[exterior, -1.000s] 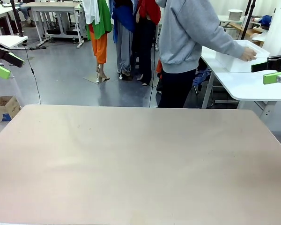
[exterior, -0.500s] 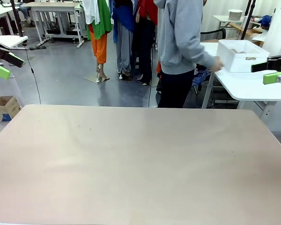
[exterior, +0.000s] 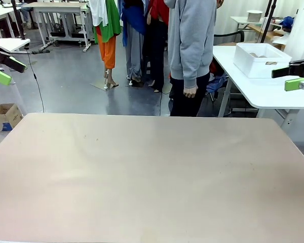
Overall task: Stack the cups and store them in the basket.
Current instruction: Place the stack of Reusable plastic cups into the Pantry Basket.
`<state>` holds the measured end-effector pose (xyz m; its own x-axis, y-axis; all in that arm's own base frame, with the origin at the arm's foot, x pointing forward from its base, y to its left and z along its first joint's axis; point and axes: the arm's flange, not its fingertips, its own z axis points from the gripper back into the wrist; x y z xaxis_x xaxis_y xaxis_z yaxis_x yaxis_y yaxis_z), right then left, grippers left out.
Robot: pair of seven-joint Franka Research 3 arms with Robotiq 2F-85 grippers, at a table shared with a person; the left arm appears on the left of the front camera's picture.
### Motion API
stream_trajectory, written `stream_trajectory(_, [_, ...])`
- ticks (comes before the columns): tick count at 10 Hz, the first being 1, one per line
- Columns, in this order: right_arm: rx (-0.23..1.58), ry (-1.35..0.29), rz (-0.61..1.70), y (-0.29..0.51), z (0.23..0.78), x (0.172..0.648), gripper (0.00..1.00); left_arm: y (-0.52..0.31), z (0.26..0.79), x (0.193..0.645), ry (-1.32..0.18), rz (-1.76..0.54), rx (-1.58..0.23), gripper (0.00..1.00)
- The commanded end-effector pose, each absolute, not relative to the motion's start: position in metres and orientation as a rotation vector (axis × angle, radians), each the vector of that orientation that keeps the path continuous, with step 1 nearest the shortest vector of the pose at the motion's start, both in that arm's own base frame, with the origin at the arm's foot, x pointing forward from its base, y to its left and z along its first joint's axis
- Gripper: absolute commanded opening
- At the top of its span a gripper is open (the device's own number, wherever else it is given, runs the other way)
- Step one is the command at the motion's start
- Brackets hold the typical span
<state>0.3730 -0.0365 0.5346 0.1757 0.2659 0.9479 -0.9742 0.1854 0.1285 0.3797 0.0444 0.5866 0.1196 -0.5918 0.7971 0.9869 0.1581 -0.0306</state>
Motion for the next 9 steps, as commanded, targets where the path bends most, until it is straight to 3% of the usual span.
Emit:
stream_trajectory(1, [0.966, -0.969, 1.081, -0.0358, 0.5394, 0.3723, 1.0, 0.0429, 0.5897, 0.3794, -0.752, -1.277, -0.691, 1.0])
stream_trajectory(9, [0.966, -0.969, 1.081, -0.0358, 0.5394, 0.3723, 1.0, 0.0429, 0.5897, 0.3794, -0.752, -1.277, -0.691, 1.0])
